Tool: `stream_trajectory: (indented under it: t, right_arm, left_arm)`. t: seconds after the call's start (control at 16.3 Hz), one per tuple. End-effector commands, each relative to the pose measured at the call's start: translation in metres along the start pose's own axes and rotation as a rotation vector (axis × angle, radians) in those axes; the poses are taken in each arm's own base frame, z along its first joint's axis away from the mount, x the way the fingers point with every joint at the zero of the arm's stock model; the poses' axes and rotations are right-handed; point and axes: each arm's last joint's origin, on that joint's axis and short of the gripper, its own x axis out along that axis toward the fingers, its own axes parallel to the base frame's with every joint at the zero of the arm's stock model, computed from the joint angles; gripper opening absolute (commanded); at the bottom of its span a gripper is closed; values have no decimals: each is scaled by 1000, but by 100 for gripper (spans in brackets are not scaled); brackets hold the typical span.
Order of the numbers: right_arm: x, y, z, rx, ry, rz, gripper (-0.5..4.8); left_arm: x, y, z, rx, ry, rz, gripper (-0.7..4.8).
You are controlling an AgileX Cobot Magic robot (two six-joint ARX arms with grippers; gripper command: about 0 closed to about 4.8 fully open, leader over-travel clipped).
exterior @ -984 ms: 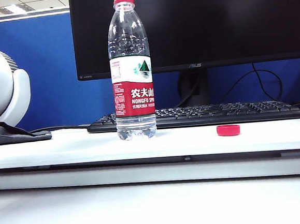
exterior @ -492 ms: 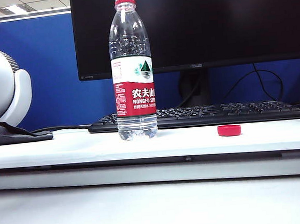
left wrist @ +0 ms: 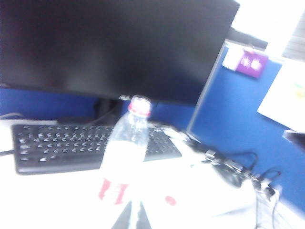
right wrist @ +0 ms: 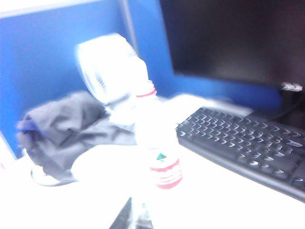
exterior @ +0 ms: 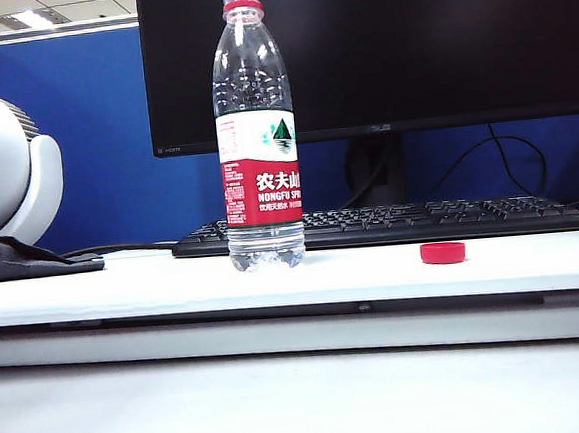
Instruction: Unscrew the cap from the plastic bottle on the table.
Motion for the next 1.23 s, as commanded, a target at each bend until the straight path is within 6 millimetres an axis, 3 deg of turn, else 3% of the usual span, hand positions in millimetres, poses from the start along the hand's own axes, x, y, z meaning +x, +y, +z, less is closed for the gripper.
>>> stream_trajectory:
  t: [0.06, 0.18, 0.31, 0.43, 1.23]
  right_arm:
    - [-1, -11, -33, -7, -88, -119, -1]
    - [21, -23, -65, -1, -240, -250, -1]
    - [30, -30, -82, 14, -433, -264, -1]
    - [31, -32, -92, 18, -473, -258, -1]
    - [31, -32, -94, 17, -452, -260, -1]
  left_arm:
    - [12, 11, -18, 80, -10, 78, -5]
    - [28, 25, -44, 95, -66, 78, -5]
    - [36, 32, -58, 121, -158, 58, -5]
    - [38, 36, -65, 113, -158, 98, -5]
    - [37, 36, -68, 90, -132, 107, -5]
